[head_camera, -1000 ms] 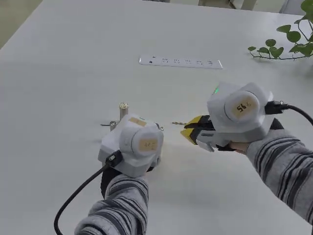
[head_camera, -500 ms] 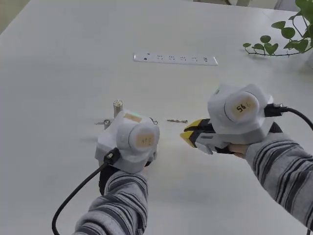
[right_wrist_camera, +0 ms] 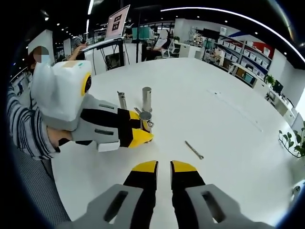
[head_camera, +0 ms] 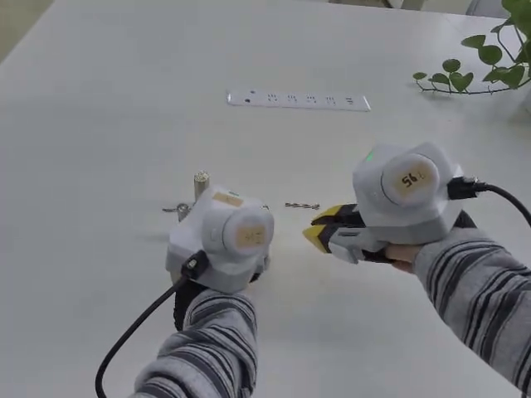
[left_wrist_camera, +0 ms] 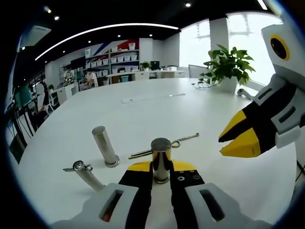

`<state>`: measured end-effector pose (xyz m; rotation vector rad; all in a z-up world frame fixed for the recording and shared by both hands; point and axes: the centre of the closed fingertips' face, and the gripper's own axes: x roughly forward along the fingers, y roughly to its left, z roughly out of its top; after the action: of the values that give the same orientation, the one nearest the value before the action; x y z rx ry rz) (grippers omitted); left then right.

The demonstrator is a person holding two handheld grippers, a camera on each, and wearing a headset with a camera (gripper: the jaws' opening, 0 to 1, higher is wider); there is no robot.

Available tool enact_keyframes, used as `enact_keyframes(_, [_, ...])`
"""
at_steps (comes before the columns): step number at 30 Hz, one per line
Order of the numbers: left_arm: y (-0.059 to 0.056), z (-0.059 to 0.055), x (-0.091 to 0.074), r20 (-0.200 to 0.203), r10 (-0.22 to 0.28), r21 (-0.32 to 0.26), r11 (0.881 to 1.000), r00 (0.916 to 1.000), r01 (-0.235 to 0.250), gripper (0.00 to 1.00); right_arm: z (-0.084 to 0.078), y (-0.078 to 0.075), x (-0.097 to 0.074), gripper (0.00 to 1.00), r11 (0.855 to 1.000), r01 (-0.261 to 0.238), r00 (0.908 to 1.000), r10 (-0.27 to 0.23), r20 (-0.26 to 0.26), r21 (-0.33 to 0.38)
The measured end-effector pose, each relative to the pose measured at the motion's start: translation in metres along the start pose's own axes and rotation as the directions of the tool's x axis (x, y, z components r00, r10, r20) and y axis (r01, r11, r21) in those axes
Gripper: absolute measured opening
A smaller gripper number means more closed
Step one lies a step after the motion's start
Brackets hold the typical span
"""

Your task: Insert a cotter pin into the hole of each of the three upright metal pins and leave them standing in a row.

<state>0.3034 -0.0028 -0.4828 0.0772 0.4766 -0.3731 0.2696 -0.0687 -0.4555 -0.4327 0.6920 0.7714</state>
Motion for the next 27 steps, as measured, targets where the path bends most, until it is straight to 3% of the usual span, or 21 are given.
enact_keyframes(4, [-0.001,-0.004,-0.001,-0.017,-0.003,0.002,1.0,0.9999,0.003,0.16,0.003,0.0,0.0,0.08,1.0,0.0,0.9999,-0.001,0.016,0.022])
enact_keyframes(7, [-0.003,-0.012,-0.003,-0.051,-0.009,-0.008,1.0,0.9986,0.009,0.19,0.007,0.0,-0.001,0.1,0.999,0.001,0.9994,-0.003,0.034,0.042])
enact_keyframes(14, [-0.005,-0.013,-0.014,-0.037,-0.041,-0.014,0.999,0.9985,0.04,0.26,0.025,0.003,-0.004,0.16,0.994,-0.024,0.9942,0.013,0.107,0.106])
enact_keyframes(19, [-0.007,-0.007,-0.033,-0.006,-0.072,-0.008,0.997,0.9974,0.072,0.32,0.043,0.004,-0.005,0.19,0.99,-0.047,0.9867,0.025,0.161,0.135])
enact_keyframes(24, [-0.006,-0.003,-0.048,0.015,-0.091,-0.006,0.996,0.9957,0.091,0.38,0.058,0.009,-0.001,0.23,0.986,-0.068,0.9846,0.042,0.17,0.152])
enact_keyframes(27, [-0.005,-0.006,-0.054,0.002,-0.099,0.009,0.995,0.9951,0.099,0.44,0.066,0.013,0.003,0.26,0.985,-0.08,0.9838,0.054,0.171,0.153])
